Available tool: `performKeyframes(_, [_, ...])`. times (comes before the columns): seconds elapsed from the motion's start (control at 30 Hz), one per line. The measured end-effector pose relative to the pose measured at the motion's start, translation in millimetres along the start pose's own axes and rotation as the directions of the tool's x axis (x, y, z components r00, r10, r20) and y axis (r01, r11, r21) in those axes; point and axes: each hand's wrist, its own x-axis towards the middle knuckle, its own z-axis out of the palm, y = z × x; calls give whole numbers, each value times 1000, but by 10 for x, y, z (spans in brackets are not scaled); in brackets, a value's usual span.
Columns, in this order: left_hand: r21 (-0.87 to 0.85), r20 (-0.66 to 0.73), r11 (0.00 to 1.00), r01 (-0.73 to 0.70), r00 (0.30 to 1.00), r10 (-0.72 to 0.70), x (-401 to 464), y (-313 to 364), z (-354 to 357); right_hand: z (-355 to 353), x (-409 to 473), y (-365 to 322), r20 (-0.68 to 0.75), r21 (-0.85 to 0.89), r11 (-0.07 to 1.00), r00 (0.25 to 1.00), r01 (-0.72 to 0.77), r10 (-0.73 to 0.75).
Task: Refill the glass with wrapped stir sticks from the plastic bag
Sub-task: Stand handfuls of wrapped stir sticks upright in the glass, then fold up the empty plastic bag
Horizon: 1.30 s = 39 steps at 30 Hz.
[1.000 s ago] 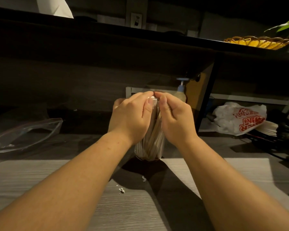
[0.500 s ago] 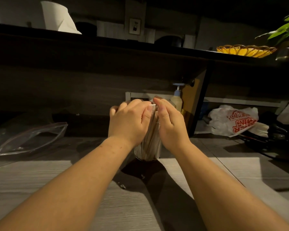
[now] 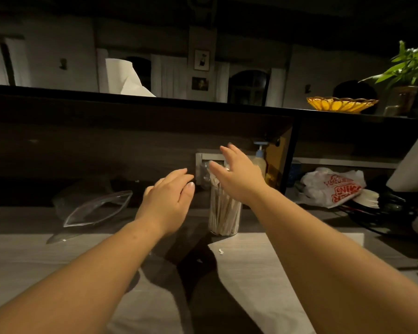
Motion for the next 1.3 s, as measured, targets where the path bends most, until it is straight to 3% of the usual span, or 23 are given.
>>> performKeyframes(0.1, [18, -34, 997, 70, 997, -70, -74, -213, -112, 138, 79, -121, 170, -300, 952, 985, 53, -2])
performKeyframes(0.17, [21, -54, 994, 109, 993, -108, -91, -367, -175, 234, 58, -98, 148, -426, 900, 988, 96, -36])
performKeyframes(0.23, [36, -62, 992, 124, 991, -122, -108, -498, -218, 268, 61, -56, 113, -439, 893, 992, 101, -57])
performKeyframes(0.43, [155, -78, 974, 163, 985, -153, -156, -741, -319, 183, 89, -103, 136, -347, 935, 990, 71, -25])
performKeyframes(0.57, [270, -73, 936, 225, 974, -213, -230, -903, -384, 283, 30, -409, 0, -247, 948, 979, 199, -205])
performKeyframes(0.67, [310, -77, 923, 228, 974, -214, -305, -1032, -454, 473, -29, -685, 55, -130, 956, 965, 262, -256])
performKeyframes(0.83, [338, -121, 897, 286, 958, -260, -428, -1268, -661, 989, -106, -1122, 144, 60, 971, 961, 230, -236])
performKeyframes(1.0, [282, -130, 886, 368, 930, -344, -528, -1513, -730, 1519, -157, -1437, 177, 177, 960, 953, 215, -246])
performKeyframes(1.17, [175, -32, 883, 436, 899, -438, -592, -1641, -635, 1855, -94, -1546, 244, 229, 966, 954, 119, -175])
performKeyframes(1.3, [86, 7, 916, 393, 919, -395, -583, -1678, -626, 2043, -237, -1417, 314, 231, 973, 944, 24, -98])
